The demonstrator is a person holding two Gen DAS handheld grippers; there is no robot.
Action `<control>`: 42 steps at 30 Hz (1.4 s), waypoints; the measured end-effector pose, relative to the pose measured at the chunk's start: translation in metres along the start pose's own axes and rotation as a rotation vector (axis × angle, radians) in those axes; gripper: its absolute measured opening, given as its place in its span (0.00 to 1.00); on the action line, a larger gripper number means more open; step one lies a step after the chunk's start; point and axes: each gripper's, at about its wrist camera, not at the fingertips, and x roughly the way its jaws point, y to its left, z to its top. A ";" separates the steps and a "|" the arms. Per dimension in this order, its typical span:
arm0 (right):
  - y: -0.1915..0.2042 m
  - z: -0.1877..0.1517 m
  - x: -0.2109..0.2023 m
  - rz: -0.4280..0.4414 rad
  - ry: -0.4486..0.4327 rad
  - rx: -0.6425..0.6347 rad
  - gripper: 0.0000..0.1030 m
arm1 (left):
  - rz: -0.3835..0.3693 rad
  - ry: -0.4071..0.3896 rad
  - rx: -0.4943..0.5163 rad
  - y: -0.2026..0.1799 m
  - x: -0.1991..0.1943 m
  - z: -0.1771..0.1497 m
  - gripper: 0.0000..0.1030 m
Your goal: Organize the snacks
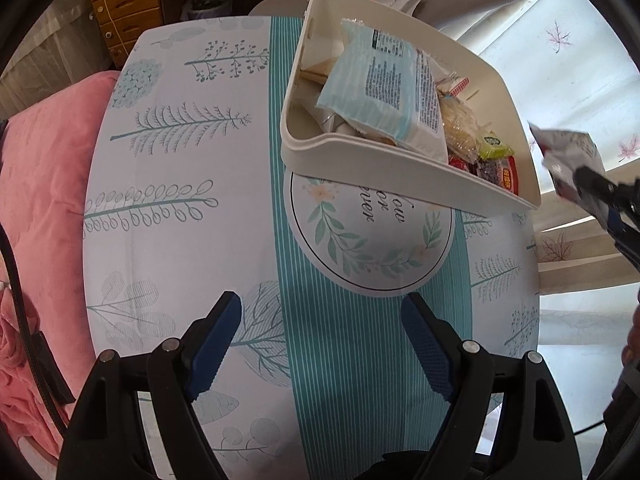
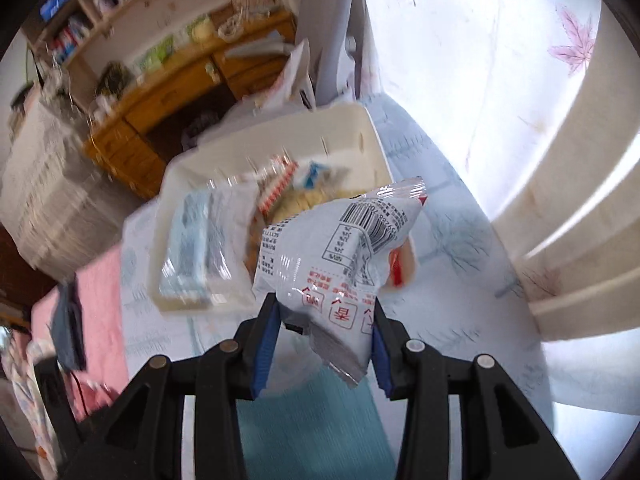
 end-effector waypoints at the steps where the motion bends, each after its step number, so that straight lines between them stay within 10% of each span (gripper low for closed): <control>1: 0.000 0.002 0.002 0.025 -0.033 0.021 0.41 | 0.001 -0.007 0.000 0.000 -0.002 0.000 0.79; 13: 0.001 -0.004 -0.001 0.066 -0.103 0.074 0.61 | -0.015 -0.073 -0.060 0.008 -0.020 -0.006 0.79; 27: -0.013 -0.063 -0.009 0.084 0.010 -0.049 0.64 | 0.051 -0.135 -0.100 -0.018 -0.042 -0.023 0.79; 42: -0.027 -0.152 -0.068 0.202 0.184 -0.255 0.76 | 0.080 -0.128 -0.172 -0.062 -0.110 -0.111 0.80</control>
